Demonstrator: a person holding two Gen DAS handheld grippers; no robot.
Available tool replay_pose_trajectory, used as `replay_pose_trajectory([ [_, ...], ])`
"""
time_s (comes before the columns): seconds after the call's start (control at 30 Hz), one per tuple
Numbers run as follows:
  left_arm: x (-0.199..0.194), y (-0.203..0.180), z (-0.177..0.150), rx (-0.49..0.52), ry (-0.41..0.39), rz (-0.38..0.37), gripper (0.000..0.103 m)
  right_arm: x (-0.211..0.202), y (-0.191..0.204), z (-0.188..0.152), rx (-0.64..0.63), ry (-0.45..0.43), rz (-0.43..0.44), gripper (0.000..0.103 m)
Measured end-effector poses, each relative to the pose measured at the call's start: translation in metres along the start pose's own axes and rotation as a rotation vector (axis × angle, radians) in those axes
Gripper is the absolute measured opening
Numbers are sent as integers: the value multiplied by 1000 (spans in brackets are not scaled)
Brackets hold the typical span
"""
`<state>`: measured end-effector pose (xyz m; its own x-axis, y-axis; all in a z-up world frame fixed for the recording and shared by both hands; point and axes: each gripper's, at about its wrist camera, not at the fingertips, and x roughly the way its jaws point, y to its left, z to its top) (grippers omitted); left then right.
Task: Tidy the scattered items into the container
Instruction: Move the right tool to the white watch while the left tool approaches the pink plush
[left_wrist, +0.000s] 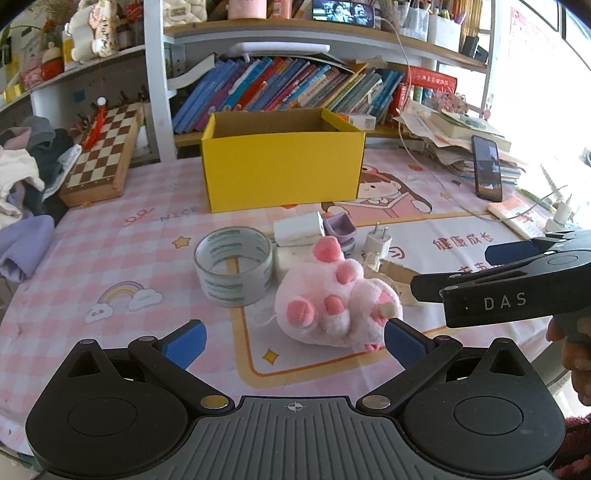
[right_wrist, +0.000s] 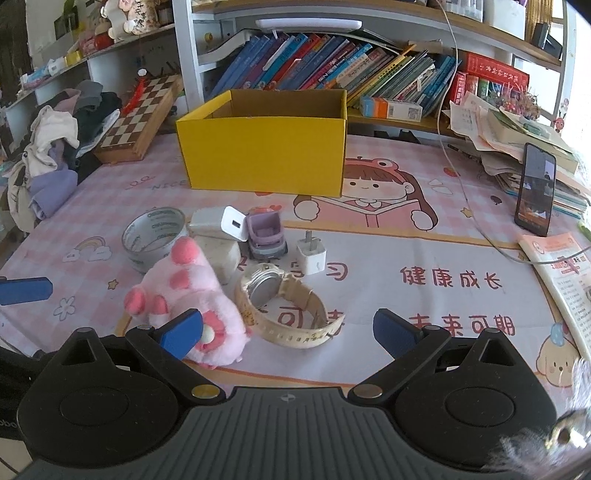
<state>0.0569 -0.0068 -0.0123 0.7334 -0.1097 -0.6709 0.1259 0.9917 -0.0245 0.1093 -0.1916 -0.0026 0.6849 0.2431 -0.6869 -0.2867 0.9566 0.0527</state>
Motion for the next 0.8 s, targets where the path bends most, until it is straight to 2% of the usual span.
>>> replay_pose_trajectory([
  [0.3, 19, -7, 7, 26, 27, -17, 103, 20, -8, 11, -6, 32, 16, 101],
  [0.5, 34, -12, 10, 48, 56, -28, 103, 36, -13, 16, -5, 70, 38, 97],
  [0.8, 54, -23, 13, 121, 97, -45, 103, 62, -19, 24, -2, 134, 77, 96],
])
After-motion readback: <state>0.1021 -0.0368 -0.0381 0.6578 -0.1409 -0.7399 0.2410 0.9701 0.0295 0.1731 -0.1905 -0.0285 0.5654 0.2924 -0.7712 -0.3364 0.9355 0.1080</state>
